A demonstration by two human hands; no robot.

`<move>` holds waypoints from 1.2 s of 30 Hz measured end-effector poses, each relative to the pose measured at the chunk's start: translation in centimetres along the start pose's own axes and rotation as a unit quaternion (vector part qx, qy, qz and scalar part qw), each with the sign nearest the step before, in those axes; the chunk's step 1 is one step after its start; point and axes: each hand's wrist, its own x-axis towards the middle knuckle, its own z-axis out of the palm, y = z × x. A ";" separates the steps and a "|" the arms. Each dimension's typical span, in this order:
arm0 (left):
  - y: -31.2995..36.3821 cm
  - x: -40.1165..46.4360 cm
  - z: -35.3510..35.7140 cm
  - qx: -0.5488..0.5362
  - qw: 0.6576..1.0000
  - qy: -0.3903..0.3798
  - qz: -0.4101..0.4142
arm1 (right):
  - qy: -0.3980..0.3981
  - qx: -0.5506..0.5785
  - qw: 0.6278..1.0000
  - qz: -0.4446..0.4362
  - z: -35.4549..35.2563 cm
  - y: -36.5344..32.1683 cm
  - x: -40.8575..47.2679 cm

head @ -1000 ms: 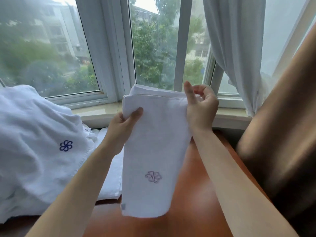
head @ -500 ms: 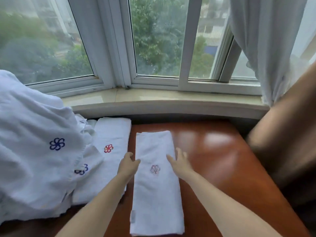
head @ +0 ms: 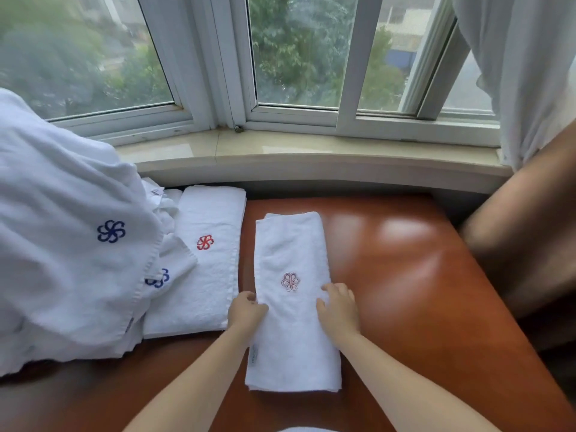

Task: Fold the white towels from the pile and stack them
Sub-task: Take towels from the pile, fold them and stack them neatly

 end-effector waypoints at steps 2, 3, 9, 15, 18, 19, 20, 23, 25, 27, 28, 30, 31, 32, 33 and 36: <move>1.2 -0.8 0.1 -0.227 0.965 -0.071 -0.114 | -0.006 0.120 0.993 0.003 0.0 -1.3 0.0; 1.5 -1.2 0.0 -0.308 0.930 -0.113 -0.163 | -0.051 0.183 0.981 0.029 0.1 -2.1 0.1; 0.7 -1.9 0.8 -0.164 0.964 -0.179 -0.104 | -0.212 0.226 0.946 0.097 1.1 -4.1 0.1; -0.5 -1.1 1.3 -0.115 0.984 -0.102 -0.094 | -0.151 0.145 0.974 0.083 1.4 -3.5 -0.1; -1.2 -0.9 0.7 -0.021 0.996 -0.021 -0.079 | -0.019 0.204 0.961 0.184 0.6 -3.1 0.3; -1.5 -0.7 0.5 -0.011 0.996 0.004 -0.084 | -0.010 0.221 0.953 0.208 0.2 -2.8 0.4; -1.7 -0.5 0.3 -0.016 0.995 0.019 -0.093 | -0.044 0.231 0.951 0.203 0.0 -2.4 0.3; -1.9 -0.1 -0.1 -0.074 0.989 0.018 -0.129 | -0.241 0.306 0.907 0.158 -0.8 -3.0 -0.5; -1.4 -0.2 -0.4 -0.130 0.979 -0.026 -0.153 | -0.279 0.297 0.905 0.126 -0.6 -3.2 -0.4; -1.0 -0.6 -0.8 -0.170 0.968 -0.075 -0.171 | -0.272 0.294 0.910 0.107 -0.3 -3.1 -0.1; -1.0 -0.6 -1.0 -0.166 0.965 -0.094 -0.178 | -0.287 0.297 0.905 0.106 -0.2 -2.9 0.0; -1.1 -0.3 -1.1 -0.126 0.968 -0.121 -0.180 | -0.303 0.279 0.905 0.105 0.1 -2.3 0.2; -1.2 -0.1 -1.1 -0.103 0.971 -0.129 -0.174 | -0.277 0.272 0.915 0.108 0.3 -2.0 0.4; -1.3 0.1 -1.0 -0.081 0.974 -0.133 -0.166 | -0.230 0.276 0.926 0.116 0.5 -1.7 0.7; -1.3 0.3 -1.0 -0.057 0.976 -0.134 -0.160 | -0.175 0.269 0.939 0.125 0.5 -1.5 1.2; -0.9 1.1 -0.6 -0.018 0.982 -0.134 -0.135 | -0.085 0.143 0.979 0.115 0.0 -0.4 3.1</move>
